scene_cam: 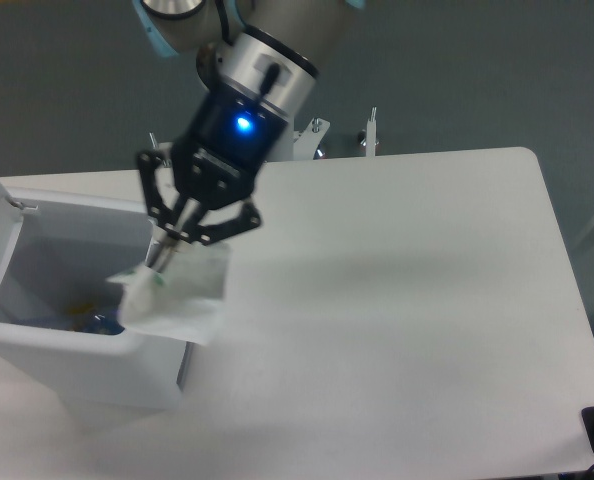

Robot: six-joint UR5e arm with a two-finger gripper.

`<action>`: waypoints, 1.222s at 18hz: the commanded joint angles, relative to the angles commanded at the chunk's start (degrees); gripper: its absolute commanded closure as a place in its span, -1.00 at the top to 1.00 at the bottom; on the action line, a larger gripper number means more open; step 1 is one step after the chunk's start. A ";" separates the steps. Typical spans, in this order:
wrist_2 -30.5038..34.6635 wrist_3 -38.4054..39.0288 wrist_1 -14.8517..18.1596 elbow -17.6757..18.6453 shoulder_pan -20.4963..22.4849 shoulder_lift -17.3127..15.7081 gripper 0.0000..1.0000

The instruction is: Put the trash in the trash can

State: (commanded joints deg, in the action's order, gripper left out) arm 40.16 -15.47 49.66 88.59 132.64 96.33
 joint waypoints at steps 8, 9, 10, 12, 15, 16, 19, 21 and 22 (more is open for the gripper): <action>0.18 -1.75 -0.44 4.75 -3.09 -2.02 -0.28; 0.26 -2.28 -0.53 5.19 -3.09 -2.02 -0.15; 0.53 -2.98 -0.53 5.02 -3.09 -1.93 0.18; 0.70 -4.13 -0.53 5.02 -3.09 -1.76 0.51; 2.55 -4.22 -0.53 5.02 -3.00 -1.67 0.61; 2.72 -4.31 -0.53 5.02 -2.92 -1.58 0.61; 2.81 -4.39 -0.53 5.36 -2.22 -1.58 0.65; 2.90 -4.74 -0.44 5.45 -0.47 -1.58 0.67; 3.77 -6.05 -0.44 5.37 0.94 -1.58 0.84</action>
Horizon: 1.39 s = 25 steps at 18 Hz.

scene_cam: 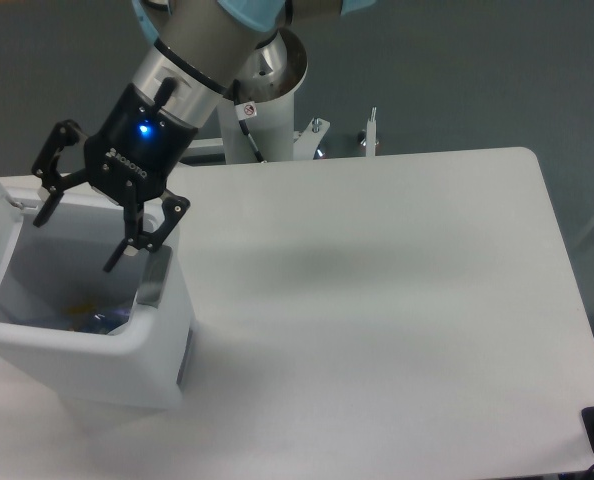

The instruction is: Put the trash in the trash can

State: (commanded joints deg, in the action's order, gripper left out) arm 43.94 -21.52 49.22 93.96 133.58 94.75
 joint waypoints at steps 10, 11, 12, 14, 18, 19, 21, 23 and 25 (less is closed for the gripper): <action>27.98 -19.15 0.44 -1.14 11.79 0.61 1.00; 33.70 -21.70 0.61 -2.54 11.88 1.31 1.00; 37.15 -23.11 0.88 -4.55 11.97 3.32 1.00; 38.59 -23.65 3.59 -6.59 13.28 8.15 1.00; 43.58 -35.03 8.59 -5.89 18.28 12.83 1.00; 44.91 -40.39 12.01 -5.98 19.43 12.92 1.00; 45.01 -45.08 14.93 -6.59 20.14 13.88 1.00; 45.01 -45.98 15.20 -6.59 20.32 15.20 1.00; 45.10 -46.07 15.21 -6.50 20.32 16.43 1.00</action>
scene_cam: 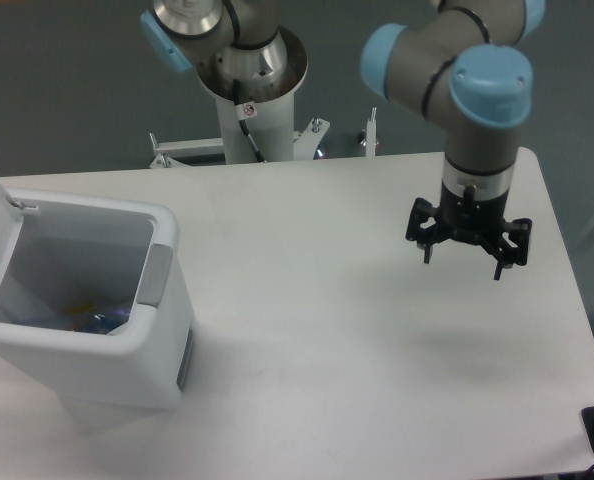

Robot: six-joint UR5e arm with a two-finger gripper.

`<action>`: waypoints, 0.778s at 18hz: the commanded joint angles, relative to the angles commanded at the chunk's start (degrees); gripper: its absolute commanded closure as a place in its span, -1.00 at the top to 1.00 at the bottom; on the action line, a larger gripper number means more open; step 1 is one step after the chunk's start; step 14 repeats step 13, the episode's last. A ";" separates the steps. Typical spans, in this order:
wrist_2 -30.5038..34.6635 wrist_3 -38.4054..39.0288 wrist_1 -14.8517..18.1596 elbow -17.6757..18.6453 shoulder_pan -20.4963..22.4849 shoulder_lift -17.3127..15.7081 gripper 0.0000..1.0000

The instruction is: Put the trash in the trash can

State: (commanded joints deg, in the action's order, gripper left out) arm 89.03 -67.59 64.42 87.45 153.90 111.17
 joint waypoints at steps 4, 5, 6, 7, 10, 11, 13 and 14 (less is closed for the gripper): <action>0.00 -1.65 -0.62 0.70 0.00 0.27 1.00; 0.00 -2.89 -0.62 0.79 -0.09 0.27 1.00; 0.00 -3.60 -0.62 0.70 -0.17 0.27 1.00; 0.00 -3.95 -0.70 0.70 -0.18 0.18 1.00; 0.00 -3.96 -0.70 0.97 -0.09 0.09 1.00; 0.00 -3.96 -0.97 1.23 -0.17 0.01 1.00; 0.87 -3.96 -1.32 2.02 -0.18 0.01 1.00; 0.87 -3.96 -1.32 2.02 -0.18 0.01 1.00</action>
